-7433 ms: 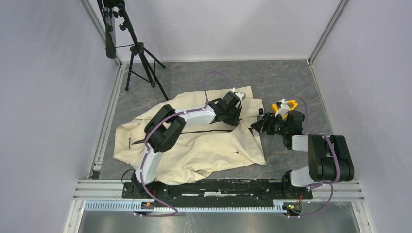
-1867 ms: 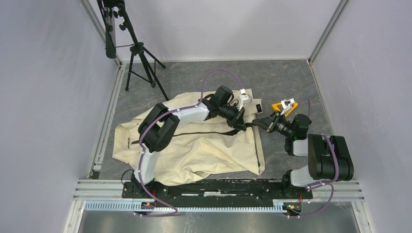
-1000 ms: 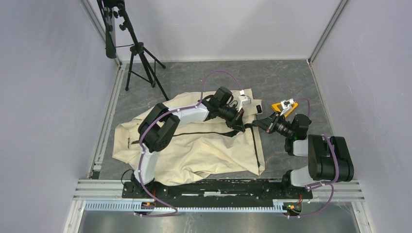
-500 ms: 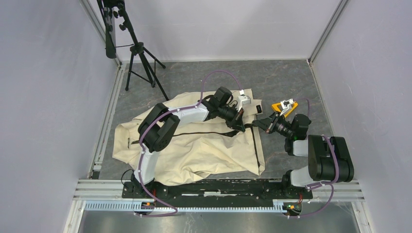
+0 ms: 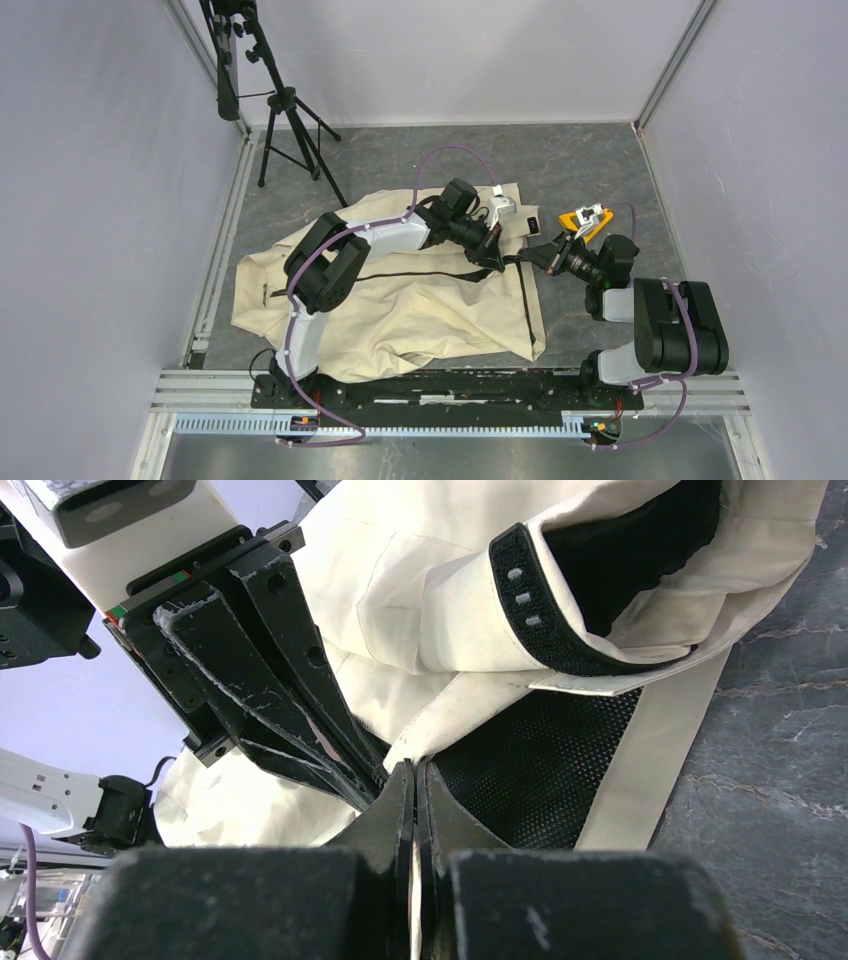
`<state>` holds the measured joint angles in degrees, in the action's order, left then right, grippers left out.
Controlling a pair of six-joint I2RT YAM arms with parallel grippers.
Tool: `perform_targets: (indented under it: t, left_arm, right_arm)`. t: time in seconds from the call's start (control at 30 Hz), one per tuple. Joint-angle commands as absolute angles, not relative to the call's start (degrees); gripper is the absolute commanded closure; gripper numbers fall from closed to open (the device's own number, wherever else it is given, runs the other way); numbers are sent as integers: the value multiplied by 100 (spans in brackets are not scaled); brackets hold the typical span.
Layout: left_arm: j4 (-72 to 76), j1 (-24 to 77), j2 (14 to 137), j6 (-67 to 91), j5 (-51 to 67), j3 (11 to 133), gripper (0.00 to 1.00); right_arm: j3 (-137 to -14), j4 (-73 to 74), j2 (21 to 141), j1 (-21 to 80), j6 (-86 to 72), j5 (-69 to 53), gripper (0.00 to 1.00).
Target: Zip up the jacket
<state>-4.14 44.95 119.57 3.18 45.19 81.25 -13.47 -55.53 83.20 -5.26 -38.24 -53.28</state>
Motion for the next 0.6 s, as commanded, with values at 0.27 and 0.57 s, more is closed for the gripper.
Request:
perform_targets:
  t: [0.27,0.57]
  left_arm:
    - [-233,4464,11897,545,4666,8249,98]
    - [-236,4470,11909,589,4684,8272,98]
  right_arm:
    - [-1414,-5660,8199,-416,-3658,-5265,100]
    - [-1403,-5653,8104,-348,-3598,-5238,100]
